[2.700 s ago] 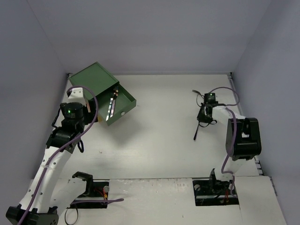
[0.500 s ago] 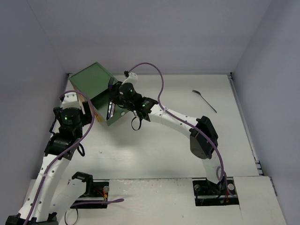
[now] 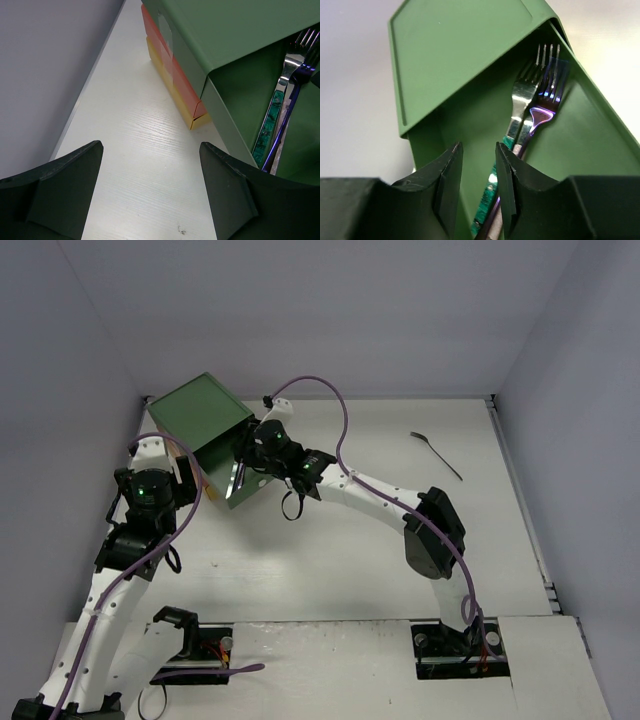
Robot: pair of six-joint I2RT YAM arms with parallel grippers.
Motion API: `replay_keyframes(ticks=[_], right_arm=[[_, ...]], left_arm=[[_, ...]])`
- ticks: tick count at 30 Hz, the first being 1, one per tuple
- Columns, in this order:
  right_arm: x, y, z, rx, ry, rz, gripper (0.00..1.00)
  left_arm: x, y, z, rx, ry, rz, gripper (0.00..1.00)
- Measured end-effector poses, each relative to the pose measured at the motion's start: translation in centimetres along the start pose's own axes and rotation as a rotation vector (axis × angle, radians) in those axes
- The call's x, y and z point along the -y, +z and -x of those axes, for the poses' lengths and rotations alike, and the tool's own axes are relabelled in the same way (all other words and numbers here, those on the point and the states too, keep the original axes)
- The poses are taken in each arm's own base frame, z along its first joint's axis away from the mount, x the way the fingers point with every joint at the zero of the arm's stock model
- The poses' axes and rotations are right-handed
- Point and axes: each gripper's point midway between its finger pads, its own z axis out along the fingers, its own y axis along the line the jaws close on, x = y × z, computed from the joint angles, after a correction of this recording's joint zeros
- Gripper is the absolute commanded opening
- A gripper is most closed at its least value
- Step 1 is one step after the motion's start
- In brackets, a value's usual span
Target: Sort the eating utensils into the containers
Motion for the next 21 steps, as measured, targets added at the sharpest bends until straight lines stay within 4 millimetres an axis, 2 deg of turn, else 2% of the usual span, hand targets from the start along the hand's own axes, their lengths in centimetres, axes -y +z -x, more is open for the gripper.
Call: replay_keyframes(ticks=[6,9,11,14,16,19,21], right_arm=[[1.6,-0.3,0.6,-0.012,-0.105,-0.035,0.41],[3.1,-1.3,2.7,0.003,-0.161,-0.056,0.50],[5.4,-2.6,5.1,0.017,-0.192,-0.091,0.56],[10.5,-5.2,10.7,0.072,-0.213,-0.175,0.68],[15.0,-7.5,15.1,0.125,-0.215,-0.246,0.70],[23.6,-11.5,20.4,0.186,-0.188,-0.393,0.70],[30.0,-14.1,22.7,0.210,-0.154,-0.507,0.69]], left_arm=[[0.0,0.0,0.0,0.000,0.000,0.000,0.75],[0.0,0.0,0.0,0.000,0.000,0.000,0.75],[0.0,0.0,0.0,0.000,0.000,0.000,0.75],[0.0,0.0,0.0,0.000,0.000,-0.001,0.75],[0.0,0.0,0.0,0.000,0.000,-0.002,0.75],[0.1,0.0,0.0,0.000,0.000,-0.006,0.75],[0.1,0.0,0.0,0.000,-0.001,-0.009,0.75]])
